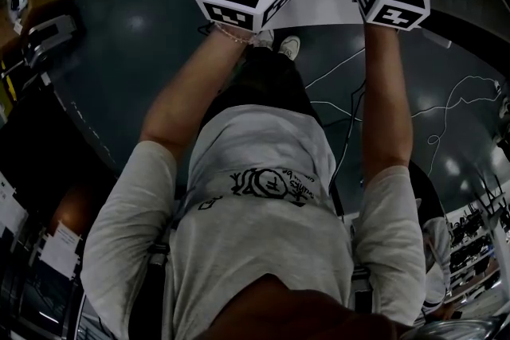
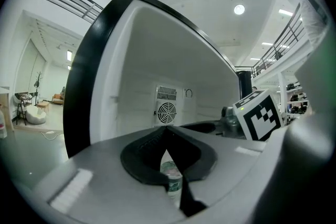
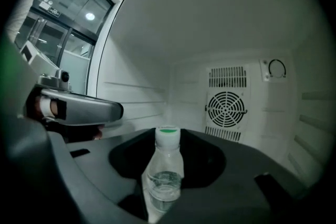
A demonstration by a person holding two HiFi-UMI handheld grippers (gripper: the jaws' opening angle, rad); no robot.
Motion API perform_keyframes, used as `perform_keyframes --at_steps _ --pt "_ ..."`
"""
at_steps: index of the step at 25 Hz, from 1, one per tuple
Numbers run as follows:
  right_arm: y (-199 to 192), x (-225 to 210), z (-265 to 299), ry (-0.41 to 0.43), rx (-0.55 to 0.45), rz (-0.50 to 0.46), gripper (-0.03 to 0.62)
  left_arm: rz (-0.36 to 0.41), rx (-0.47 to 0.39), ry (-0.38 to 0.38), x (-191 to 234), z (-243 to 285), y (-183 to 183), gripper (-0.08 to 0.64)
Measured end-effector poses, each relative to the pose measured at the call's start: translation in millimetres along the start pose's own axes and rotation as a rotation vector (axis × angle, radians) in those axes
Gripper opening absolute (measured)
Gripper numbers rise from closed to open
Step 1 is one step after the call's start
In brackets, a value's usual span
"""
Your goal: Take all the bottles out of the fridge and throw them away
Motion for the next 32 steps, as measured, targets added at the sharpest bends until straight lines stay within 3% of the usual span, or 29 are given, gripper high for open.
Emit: perform_keyframes --at_steps 14,32 --pt "21 13 -42 0.009 0.001 0.003 0.15 0.006 -0.001 -0.026 -12 -14 16 0.009" --pt "62 32 -93 0.021 -0.012 0.028 0.15 0.023 -0.016 -0.119 -49 -42 47 0.009"
Point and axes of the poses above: the fingertips, and each gripper's own axes: z forward along the fingers, x to its left, y out of its top, the point moved 2 cm from there along -z, backward along the fingers, and after that the axes turned 5 degrees about -z, right-handed, at the moved point
